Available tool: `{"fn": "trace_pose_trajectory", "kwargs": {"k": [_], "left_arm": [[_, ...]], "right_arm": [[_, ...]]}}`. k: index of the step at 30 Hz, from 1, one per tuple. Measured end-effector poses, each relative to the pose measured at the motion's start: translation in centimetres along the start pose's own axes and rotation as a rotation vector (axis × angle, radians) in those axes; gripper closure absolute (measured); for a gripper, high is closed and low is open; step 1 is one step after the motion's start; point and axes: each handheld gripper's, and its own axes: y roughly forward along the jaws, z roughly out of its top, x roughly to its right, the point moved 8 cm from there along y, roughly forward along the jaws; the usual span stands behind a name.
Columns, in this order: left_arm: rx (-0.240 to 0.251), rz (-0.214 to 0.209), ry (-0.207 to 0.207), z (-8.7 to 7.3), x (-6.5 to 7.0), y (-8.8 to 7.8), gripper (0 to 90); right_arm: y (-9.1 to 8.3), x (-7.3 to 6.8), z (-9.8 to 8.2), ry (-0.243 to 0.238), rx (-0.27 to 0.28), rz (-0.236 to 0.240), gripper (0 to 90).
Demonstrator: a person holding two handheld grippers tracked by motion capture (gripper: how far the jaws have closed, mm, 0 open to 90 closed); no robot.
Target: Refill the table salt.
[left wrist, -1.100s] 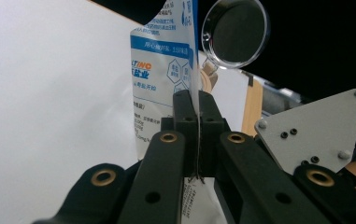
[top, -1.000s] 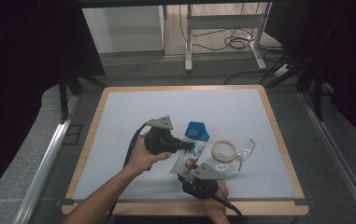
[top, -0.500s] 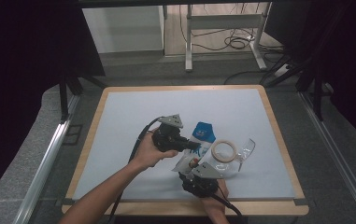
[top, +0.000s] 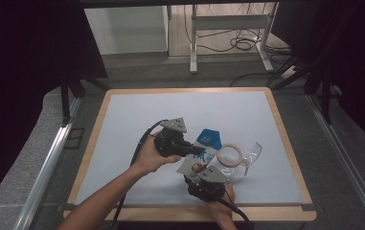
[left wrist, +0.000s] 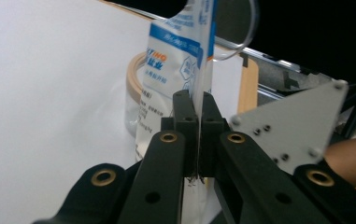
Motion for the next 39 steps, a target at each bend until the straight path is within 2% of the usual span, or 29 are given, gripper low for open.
{"fn": "trace_pose_trajectory", "kwargs": {"k": [2,6,9,11,14,19,25,30,33,39], "left_arm": [[-0.005,-0.001,0.011,0.0,0.3,-0.2,90.0],[-0.008,-0.005,0.018,0.0,0.5,-0.5,90.0],[-0.006,0.001,0.016,0.2,0.0,-0.7,90.0],[-0.001,0.001,-0.002,0.3,-0.4,-0.7,90.0],[-0.005,-0.003,-0.005,0.5,-0.8,-0.5,90.0],[-0.011,-0.012,-0.014,0.8,-1.4,-0.2,90.0],[-0.008,-0.001,-0.019,1.0,-1.8,-0.3,90.0],[-0.009,-0.003,-0.010,1.1,-1.3,-0.1,90.0],[-0.018,0.011,0.006,1.1,-1.2,0.0,90.0],[-0.021,0.000,0.005,1.1,-0.9,0.6,90.0]], "right_arm": [[-0.1,-0.1,0.1,-0.004,0.002,0.001,34.5],[-0.2,-0.4,0.3,-0.046,0.021,-0.005,34.3],[-0.4,-0.5,0.4,-0.051,0.032,0.005,34.8],[-0.5,-0.5,0.5,-0.063,0.041,-0.007,36.6],[-0.7,-0.5,0.5,-0.051,0.046,-0.014,38.5],[-1.0,-0.3,0.5,-0.019,0.056,0.021,38.6],[-1.3,-0.1,0.6,-0.029,0.055,0.030,38.5],[-1.2,-0.2,0.6,-0.040,0.050,0.034,39.1],[-1.1,-0.4,0.6,-0.042,0.039,0.032,40.1],[-1.0,-0.4,0.4,-0.035,0.012,0.030,42.3]]}}
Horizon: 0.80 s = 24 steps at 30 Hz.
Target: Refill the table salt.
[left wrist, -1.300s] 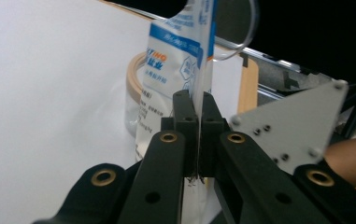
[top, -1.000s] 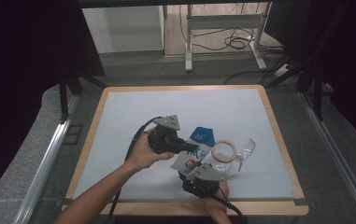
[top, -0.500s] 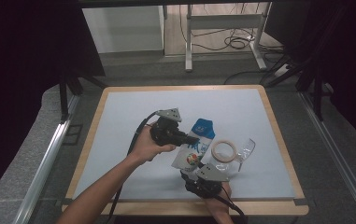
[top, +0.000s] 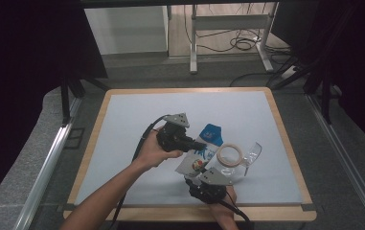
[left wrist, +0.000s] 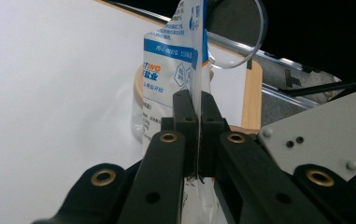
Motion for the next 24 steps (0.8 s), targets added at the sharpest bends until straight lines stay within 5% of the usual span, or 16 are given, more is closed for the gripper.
{"fn": "trace_pose_trajectory", "kwargs": {"k": [9,24], "left_arm": [[-0.017,-0.002,0.005,0.2,0.1,1.1,90.0],[-0.006,0.012,0.007,0.3,0.3,0.2,90.0]], "right_arm": [[0.3,-0.1,-0.1,0.074,-0.016,-0.007,44.5],[0.0,0.2,-0.1,0.069,0.024,-0.015,43.0]]}}
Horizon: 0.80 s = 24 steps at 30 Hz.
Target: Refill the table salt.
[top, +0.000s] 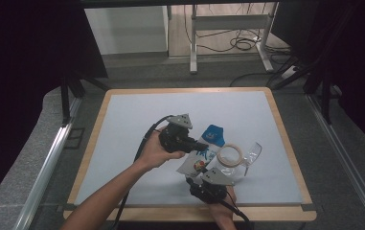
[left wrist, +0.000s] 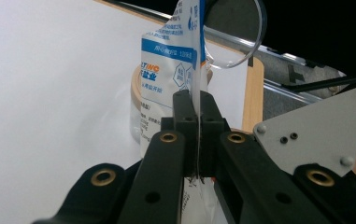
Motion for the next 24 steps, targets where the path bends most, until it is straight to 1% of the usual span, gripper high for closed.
{"fn": "trace_pose_trajectory", "kwargs": {"k": [2,5,6,8,10,11,13,14,15,16,17,20,24], "left_arm": [[-0.004,-0.002,0.003,0.0,0.0,-0.1,90.0],[-0.015,-0.002,0.010,-0.1,-0.1,-0.2,90.0],[-0.023,0.000,0.022,-0.2,-0.2,-0.3,90.0],[-0.022,0.001,0.025,-0.2,-0.3,-0.4,90.0],[-0.018,0.003,0.022,-0.1,-0.4,-0.4,90.0],[-0.011,-0.001,0.014,0.0,-0.4,-0.3,90.0],[-0.019,0.000,0.022,0.1,-0.5,-0.3,90.0],[-0.013,-0.002,0.014,0.2,-0.4,-0.2,90.0],[-0.025,0.000,0.027,0.2,-0.5,-0.1,90.0],[-0.020,-0.001,0.022,0.3,-0.4,0.0,90.0],[-0.028,0.000,0.030,0.3,-0.3,0.2,90.0],[-0.036,-0.006,0.038,0.5,-0.1,0.6,90.0],[-0.058,-0.006,0.057,0.7,0.0,1.1,90.0]], "right_arm": [[-0.1,-0.1,0.1,0.006,0.013,0.017,43.0],[-0.3,-0.3,0.0,0.001,0.025,0.029,43.0],[-0.4,-0.4,-0.1,0.003,0.025,0.035,43.0],[-0.6,-0.4,-0.1,-0.003,0.024,0.042,43.0],[-0.7,-0.3,0.0,-0.006,0.028,0.040,42.9],[-0.8,-0.3,0.0,-0.004,0.028,0.038,43.0],[-0.8,-0.2,0.1,-0.010,0.032,0.032,43.0],[-0.8,-0.1,0.1,-0.009,0.032,0.030,43.0],[-0.8,-0.1,0.1,-0.008,0.030,0.029,43.0],[-0.8,-0.1,0.1,-0.010,0.021,0.026,43.0],[-0.8,0.0,0.0,-0.010,0.017,0.019,43.1],[-0.7,0.0,0.0,-0.016,-0.006,-0.010,44.7],[-0.7,-0.2,-0.1,0.000,-0.016,-0.013,46.5]]}}
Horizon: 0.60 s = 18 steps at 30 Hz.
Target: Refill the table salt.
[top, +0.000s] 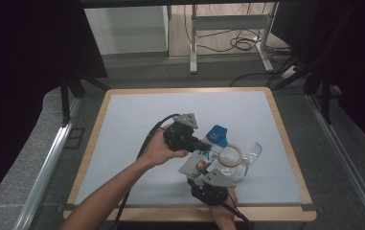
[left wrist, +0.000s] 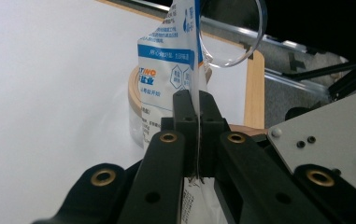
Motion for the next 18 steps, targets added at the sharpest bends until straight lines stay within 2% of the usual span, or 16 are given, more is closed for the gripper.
{"fn": "trace_pose_trajectory", "kwargs": {"k": [8,11,18], "left_arm": [[-0.033,-0.017,0.002,0.27,-0.08,0.48,90.0],[-0.041,0.000,0.011,0.22,-0.06,0.44,90.0],[-0.037,0.006,0.029,-0.01,-0.01,-0.41,90.0]], "right_arm": [[0.00,-0.40,0.08,0.001,0.020,0.010,46.8],[0.14,-0.13,-0.05,-0.007,0.018,0.010,46.2],[-0.04,0.24,-0.21,-0.015,0.026,0.032,45.0]]}}
